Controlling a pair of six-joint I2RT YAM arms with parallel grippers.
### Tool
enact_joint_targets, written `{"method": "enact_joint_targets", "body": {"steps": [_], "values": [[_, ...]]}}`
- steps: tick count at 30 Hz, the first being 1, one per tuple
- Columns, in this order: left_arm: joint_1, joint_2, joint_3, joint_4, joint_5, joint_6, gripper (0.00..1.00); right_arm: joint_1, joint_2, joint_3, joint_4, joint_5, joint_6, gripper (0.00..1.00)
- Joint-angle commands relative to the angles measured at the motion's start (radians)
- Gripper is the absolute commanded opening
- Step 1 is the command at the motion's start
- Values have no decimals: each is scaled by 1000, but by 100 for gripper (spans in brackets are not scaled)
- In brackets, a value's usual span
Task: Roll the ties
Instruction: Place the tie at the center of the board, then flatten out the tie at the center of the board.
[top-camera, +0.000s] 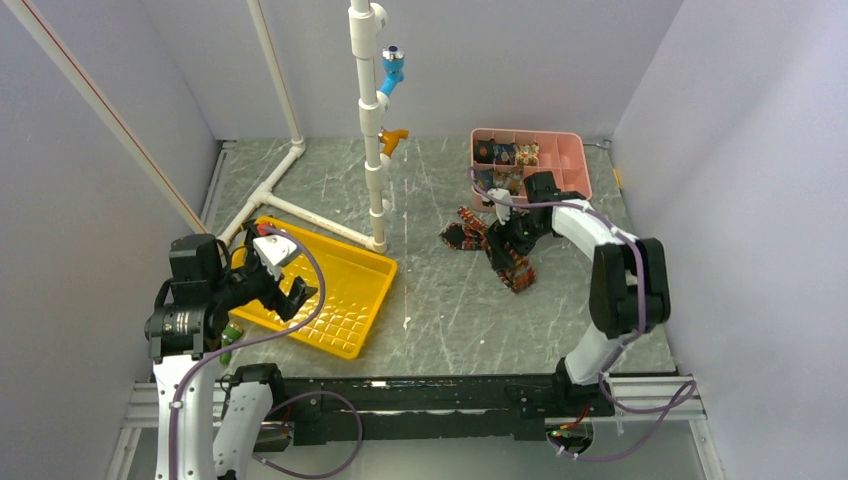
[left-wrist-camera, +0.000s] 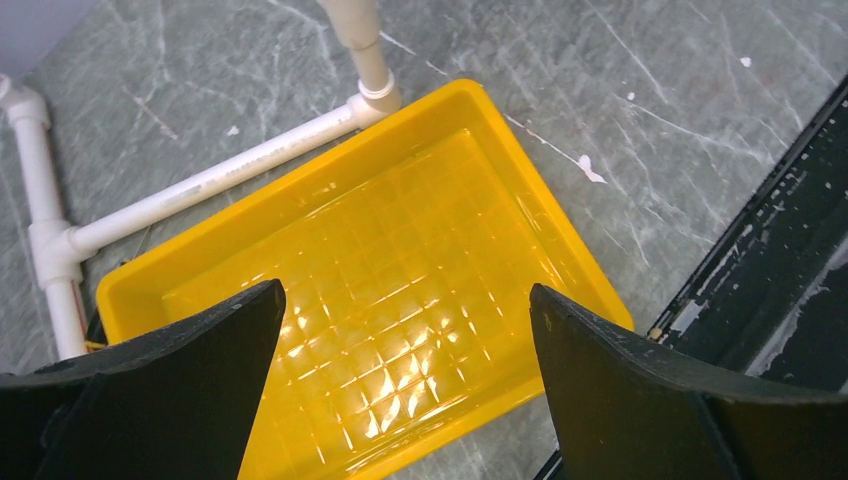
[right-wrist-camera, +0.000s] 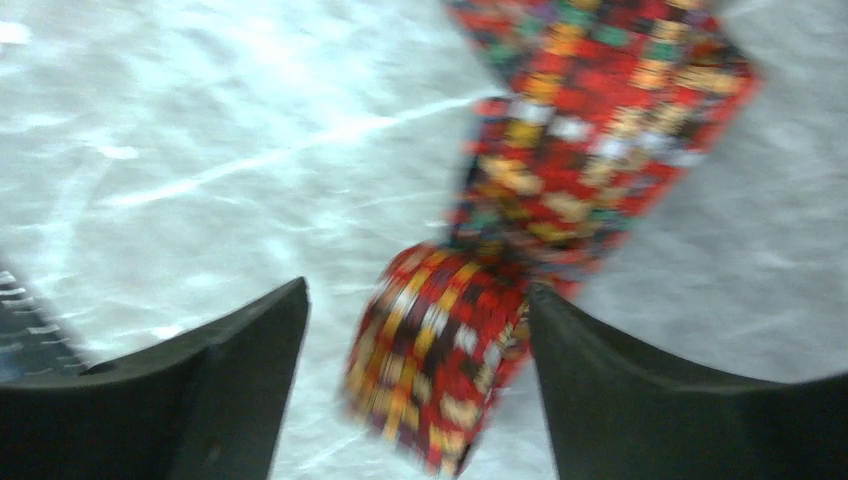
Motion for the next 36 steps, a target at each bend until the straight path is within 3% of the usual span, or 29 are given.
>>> {"method": "enact_joint_targets", "body": {"steps": [1,8,15,20,27,29,32,35,36], "values": [[-37,35,1,-36,81,84,99,-52,-160,-10,-101,-236,94,88],[-190,80,-3,32,-37,55,99,-29,-46,-4,96,62,179,82],[-264,66,-62,87,-83,10,99,22,130,44,247,179,204,92],[-298,69,-69,85,-99,-16,99,24,193,53,321,203,213,93],[-337,96,-52,86,-108,-32,99,17,209,118,309,92,214,100],[-343,100,-51,96,-110,-37,99,17,250,166,267,51,206,89],[-350,106,-45,102,-105,-43,99,14,292,199,211,-26,194,47],[-362,110,-39,103,-110,-30,99,14,235,178,163,-144,197,6],[-367,112,-35,103,-116,-25,99,14,193,167,154,-189,216,0]]}}
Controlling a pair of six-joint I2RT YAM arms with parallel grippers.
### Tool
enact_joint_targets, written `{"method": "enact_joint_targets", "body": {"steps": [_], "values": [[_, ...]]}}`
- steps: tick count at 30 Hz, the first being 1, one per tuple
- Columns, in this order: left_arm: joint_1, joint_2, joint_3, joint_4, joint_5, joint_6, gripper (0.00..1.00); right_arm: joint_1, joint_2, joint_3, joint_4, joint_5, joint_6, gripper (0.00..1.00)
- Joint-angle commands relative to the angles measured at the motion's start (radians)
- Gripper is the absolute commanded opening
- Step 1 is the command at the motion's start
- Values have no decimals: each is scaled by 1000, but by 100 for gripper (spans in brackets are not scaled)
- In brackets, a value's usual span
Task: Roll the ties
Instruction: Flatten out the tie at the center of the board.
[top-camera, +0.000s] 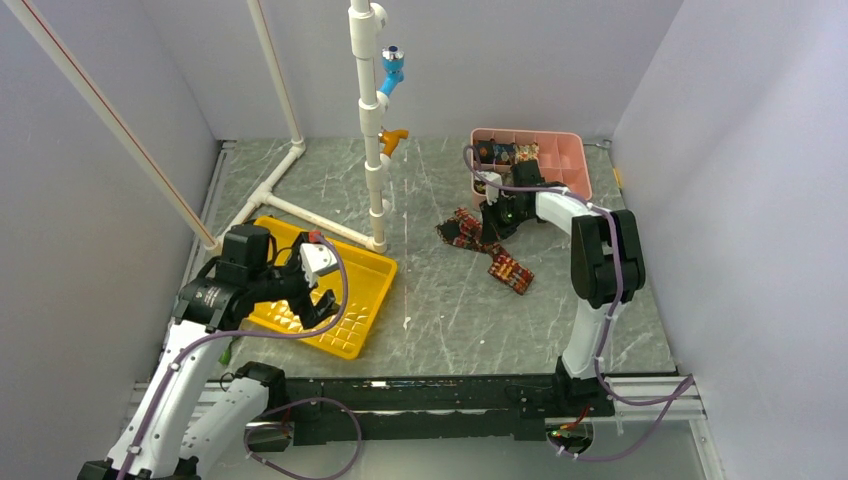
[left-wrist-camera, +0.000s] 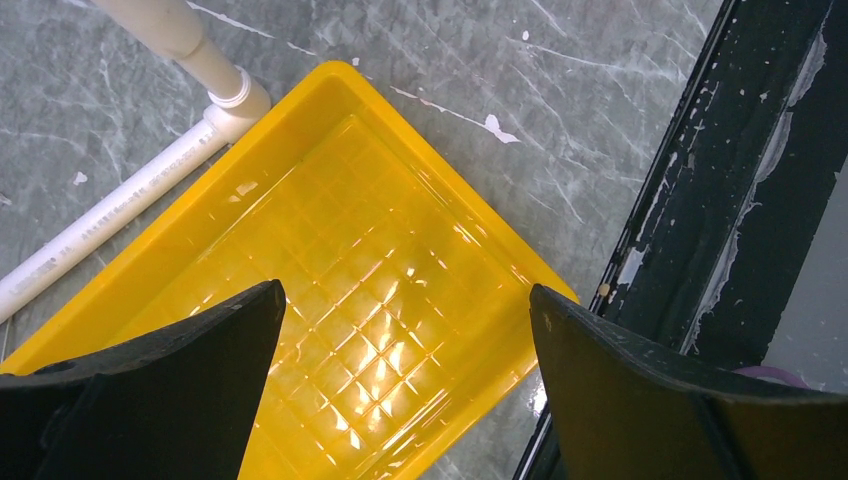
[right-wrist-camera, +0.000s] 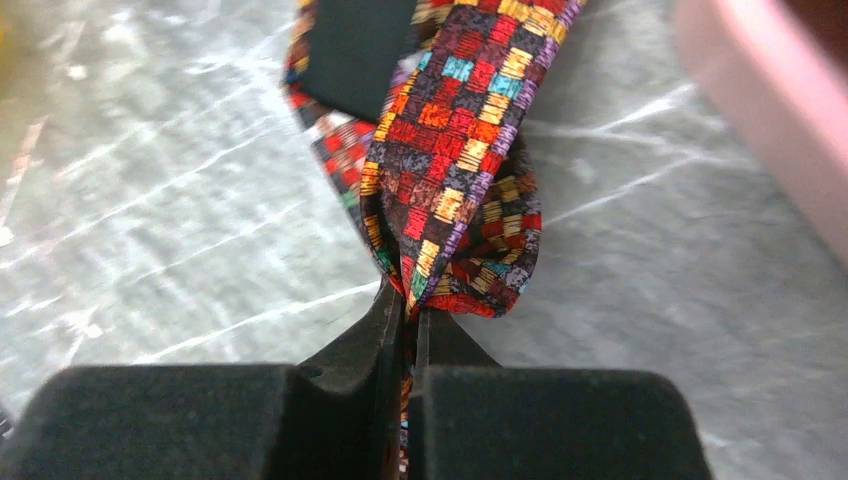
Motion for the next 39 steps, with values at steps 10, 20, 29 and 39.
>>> {"method": "enact_joint_targets", "body": {"steps": [10,20,29,39], "values": [[-222,157,186,67,-49,-25,99,-6,-647,-97,221,-153,573,0],[-373,272,298,203,-80,56,99,-4,-797,193,95,157,768,0],[-629,298,300,379,-87,305,99,14,-798,424,83,250,963,0],[-778,451,160,599,-106,320,98,-35,-832,88,183,839,582,0]]}}
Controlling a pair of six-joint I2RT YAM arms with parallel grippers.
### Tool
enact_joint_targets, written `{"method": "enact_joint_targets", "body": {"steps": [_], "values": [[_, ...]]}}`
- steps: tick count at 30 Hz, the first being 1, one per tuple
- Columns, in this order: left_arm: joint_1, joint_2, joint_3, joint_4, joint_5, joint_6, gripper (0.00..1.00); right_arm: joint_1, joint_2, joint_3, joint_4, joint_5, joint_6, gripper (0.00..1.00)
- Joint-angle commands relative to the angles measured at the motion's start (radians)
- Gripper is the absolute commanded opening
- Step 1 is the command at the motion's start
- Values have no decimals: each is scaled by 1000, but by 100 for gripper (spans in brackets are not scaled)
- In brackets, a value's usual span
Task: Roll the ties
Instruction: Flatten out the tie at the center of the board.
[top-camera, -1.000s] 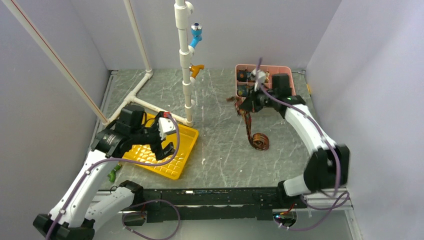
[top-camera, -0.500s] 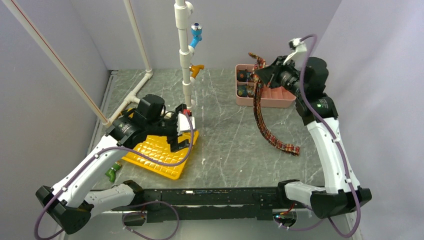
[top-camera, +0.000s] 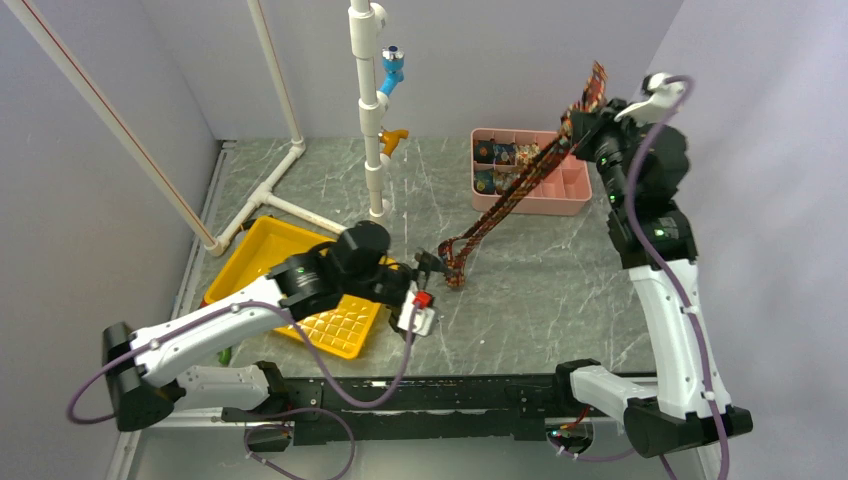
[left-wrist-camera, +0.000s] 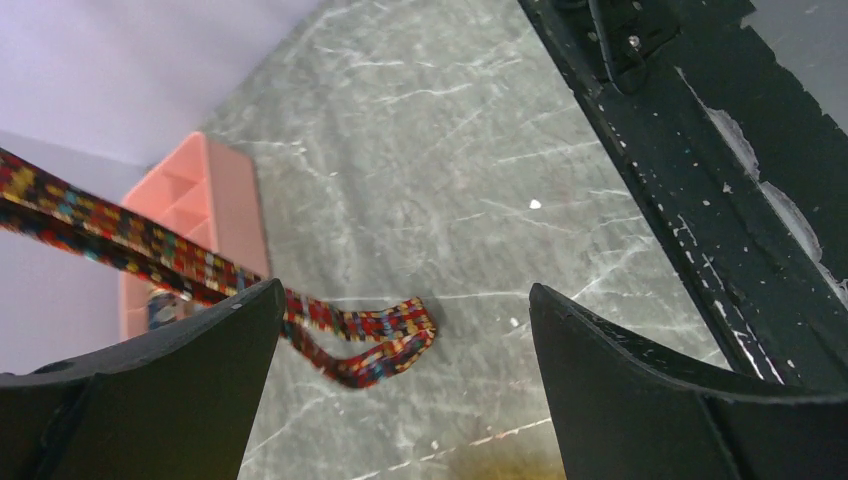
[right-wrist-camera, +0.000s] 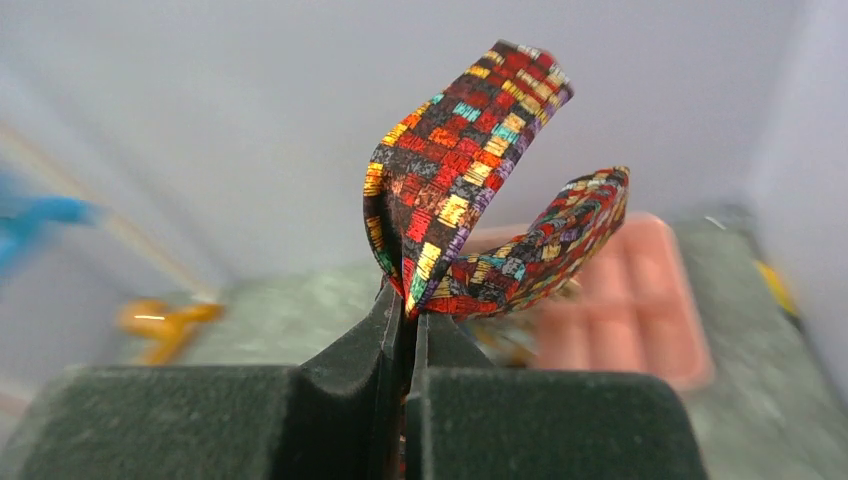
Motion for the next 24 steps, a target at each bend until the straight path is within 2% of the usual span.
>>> {"method": "enact_joint_targets", "body": {"steps": [1,3,5,8,13,15,18,19,21,22,24], "values": [[-36,123,-39,133,-22,17,95,-47,-4,-234,80,288,-192,0],[-37,183,-36,142,-57,20,90,-75,-8,-318,120,307,-216,0],[-23,236,-32,187,-131,-43,85,-109,-9,-375,147,309,-232,0],[31,288,-41,218,-143,-146,83,-166,-8,-424,174,311,-257,0],[35,277,-204,294,-154,-127,99,-285,-2,-449,157,243,-266,0],[35,293,-175,207,-169,-119,99,-314,-8,-466,147,205,-272,0],[69,413,60,-141,-174,-94,93,-337,-15,-487,113,143,-289,0],[93,432,112,-201,-148,-91,91,-344,-15,-491,98,120,-297,0],[139,427,121,-211,-101,-39,95,-350,-9,-484,57,67,-319,0],[140,423,98,-183,-100,24,98,-353,-3,-478,32,38,-338,0],[129,453,53,-82,-147,100,99,-357,14,-464,-11,15,-346,0]]}}
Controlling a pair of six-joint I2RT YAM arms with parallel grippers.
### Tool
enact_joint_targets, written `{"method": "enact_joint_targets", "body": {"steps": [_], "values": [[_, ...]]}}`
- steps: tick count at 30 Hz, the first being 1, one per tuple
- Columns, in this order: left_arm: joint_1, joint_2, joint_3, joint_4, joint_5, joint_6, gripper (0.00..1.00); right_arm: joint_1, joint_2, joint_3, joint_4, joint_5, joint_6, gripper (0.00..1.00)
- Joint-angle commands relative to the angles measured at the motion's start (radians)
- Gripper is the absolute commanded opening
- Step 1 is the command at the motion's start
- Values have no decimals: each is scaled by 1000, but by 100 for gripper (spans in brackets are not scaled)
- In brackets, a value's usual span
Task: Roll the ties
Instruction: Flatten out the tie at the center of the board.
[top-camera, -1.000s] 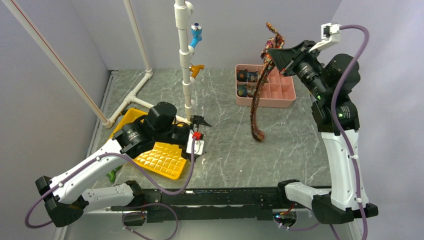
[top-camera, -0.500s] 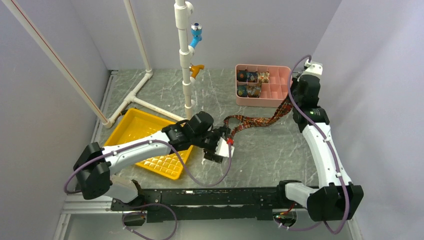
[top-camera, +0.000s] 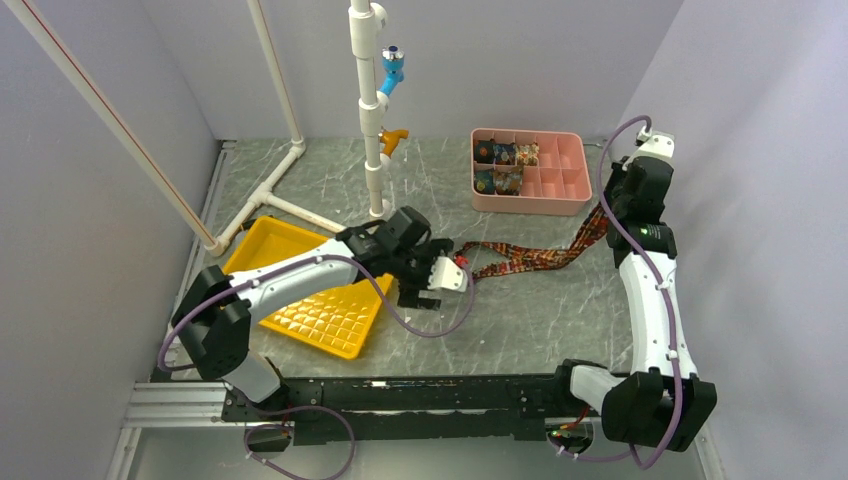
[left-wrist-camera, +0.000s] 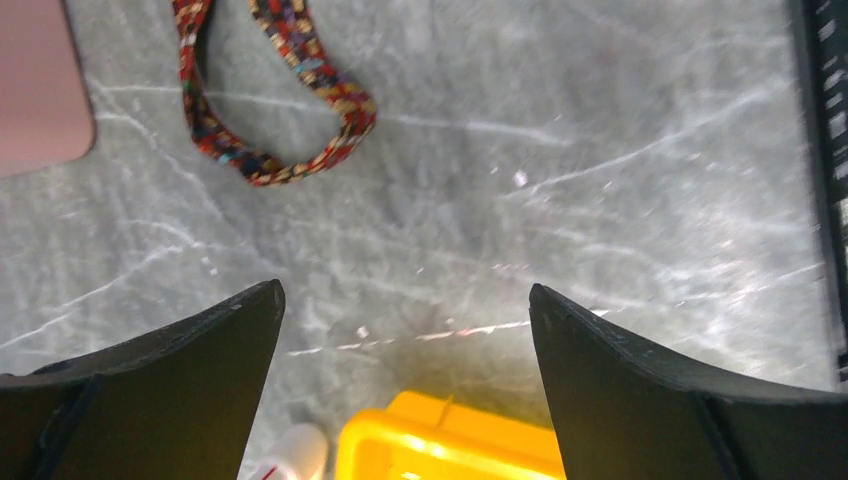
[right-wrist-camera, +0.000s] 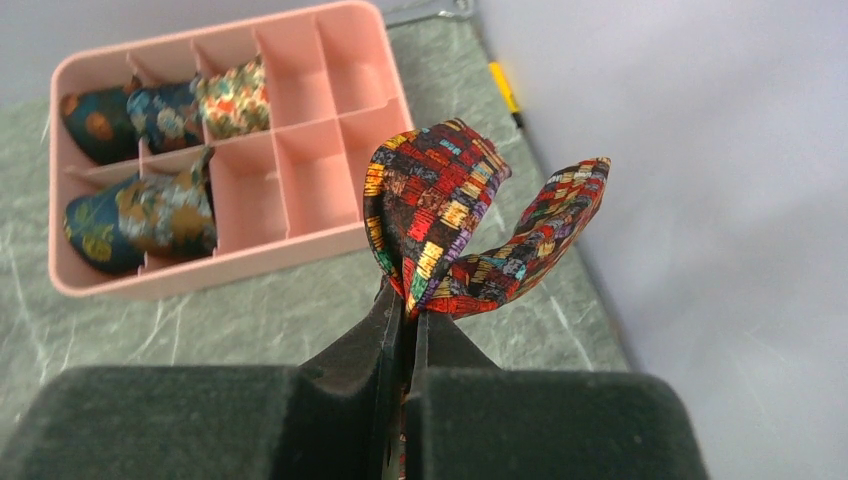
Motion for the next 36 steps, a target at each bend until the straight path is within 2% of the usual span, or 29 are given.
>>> {"method": "enact_joint_targets", "body": {"steps": [1,3,8,16,21,27,29,32,34,36], "values": [[12,40,-17,-9,1,205,98,-15,18,29,-79,-124,-75,0],[13,107,12,-2,5,292,94,-22,38,49,-116,-141,-90,0],[18,156,-42,176,41,454,89,-31,48,85,-190,-160,-112,0],[20,248,-33,350,34,475,75,-35,-19,83,-234,-140,-148,0],[35,300,-36,416,81,522,72,-37,-35,80,-254,-150,-153,0],[42,412,71,352,85,575,65,-39,-47,92,-277,-155,-165,0],[42,441,100,314,60,585,53,-39,-54,99,-282,-154,-169,0],[31,380,99,209,77,526,14,-43,-67,123,-305,-117,-201,0],[27,252,51,153,169,406,3,-62,-77,142,-310,-77,-235,0],[28,126,23,70,257,315,0,-100,-75,181,-332,-85,-271,0]]}}
